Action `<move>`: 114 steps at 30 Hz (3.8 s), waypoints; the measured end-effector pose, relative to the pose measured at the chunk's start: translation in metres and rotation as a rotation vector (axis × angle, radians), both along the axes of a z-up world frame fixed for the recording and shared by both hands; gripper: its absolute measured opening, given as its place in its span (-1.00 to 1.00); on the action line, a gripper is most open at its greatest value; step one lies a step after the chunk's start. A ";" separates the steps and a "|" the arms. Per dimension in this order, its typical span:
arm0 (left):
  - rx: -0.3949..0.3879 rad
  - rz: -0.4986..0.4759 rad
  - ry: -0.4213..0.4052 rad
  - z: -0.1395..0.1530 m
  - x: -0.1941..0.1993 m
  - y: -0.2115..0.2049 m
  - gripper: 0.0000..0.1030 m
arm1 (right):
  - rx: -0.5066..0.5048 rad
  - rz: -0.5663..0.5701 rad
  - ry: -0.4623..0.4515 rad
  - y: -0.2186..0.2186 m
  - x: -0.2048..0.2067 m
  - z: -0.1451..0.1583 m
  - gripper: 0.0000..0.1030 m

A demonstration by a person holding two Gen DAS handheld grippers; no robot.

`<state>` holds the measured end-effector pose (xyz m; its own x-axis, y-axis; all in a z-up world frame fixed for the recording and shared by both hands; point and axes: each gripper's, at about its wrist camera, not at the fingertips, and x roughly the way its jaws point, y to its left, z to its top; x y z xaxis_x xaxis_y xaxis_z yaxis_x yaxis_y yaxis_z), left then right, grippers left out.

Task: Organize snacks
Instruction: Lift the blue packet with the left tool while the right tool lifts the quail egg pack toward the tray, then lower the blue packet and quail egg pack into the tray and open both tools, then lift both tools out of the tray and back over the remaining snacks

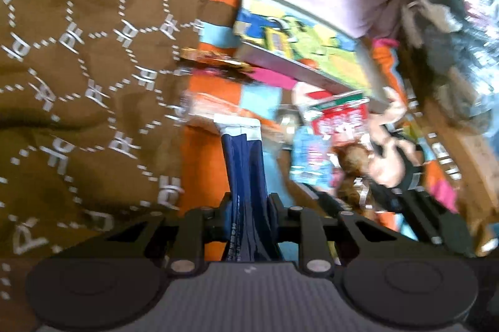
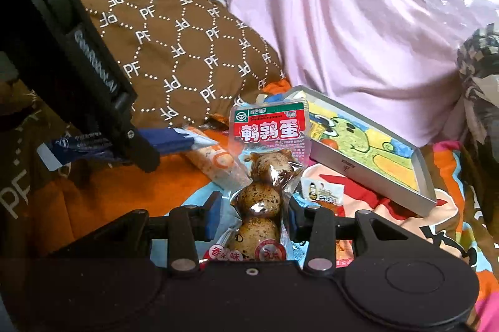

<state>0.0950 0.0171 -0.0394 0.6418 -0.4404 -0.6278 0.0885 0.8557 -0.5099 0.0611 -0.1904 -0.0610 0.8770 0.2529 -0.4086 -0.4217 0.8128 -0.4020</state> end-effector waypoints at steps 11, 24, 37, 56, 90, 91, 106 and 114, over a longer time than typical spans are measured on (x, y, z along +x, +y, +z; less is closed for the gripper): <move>0.063 -0.049 -0.138 0.030 0.032 -0.011 -0.51 | 0.035 -0.034 -0.066 -0.021 0.031 0.014 -0.18; 0.123 0.003 -0.320 0.080 0.172 -0.029 -0.50 | -0.033 -0.017 -0.105 -0.048 0.165 0.070 -0.17; 0.225 -0.004 -0.317 0.043 0.286 -0.074 -0.50 | 0.046 -0.188 -0.006 -0.054 0.287 0.040 -0.17; 0.259 -0.006 -0.234 0.007 0.303 -0.081 -0.34 | 0.152 -0.244 0.115 -0.062 0.312 0.017 0.21; 0.387 0.217 -0.443 0.083 0.080 -0.024 0.99 | 0.401 -0.232 -0.133 -0.056 0.088 0.097 0.99; 0.393 0.222 -0.449 0.083 0.071 -0.023 0.99 | 0.401 -0.228 -0.128 -0.054 0.082 0.097 0.99; 0.406 0.258 -0.377 0.068 -0.012 -0.004 0.99 | 0.358 -0.289 0.008 -0.046 0.001 0.063 0.99; 0.446 0.183 -0.256 0.049 -0.027 -0.011 0.99 | 0.322 -0.296 0.067 -0.043 -0.015 0.043 0.99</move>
<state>0.0681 0.0058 0.0100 0.8398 -0.0340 -0.5418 -0.0082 0.9971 -0.0753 0.0460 -0.2339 -0.0177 0.9052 0.1182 -0.4082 -0.1680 0.9818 -0.0882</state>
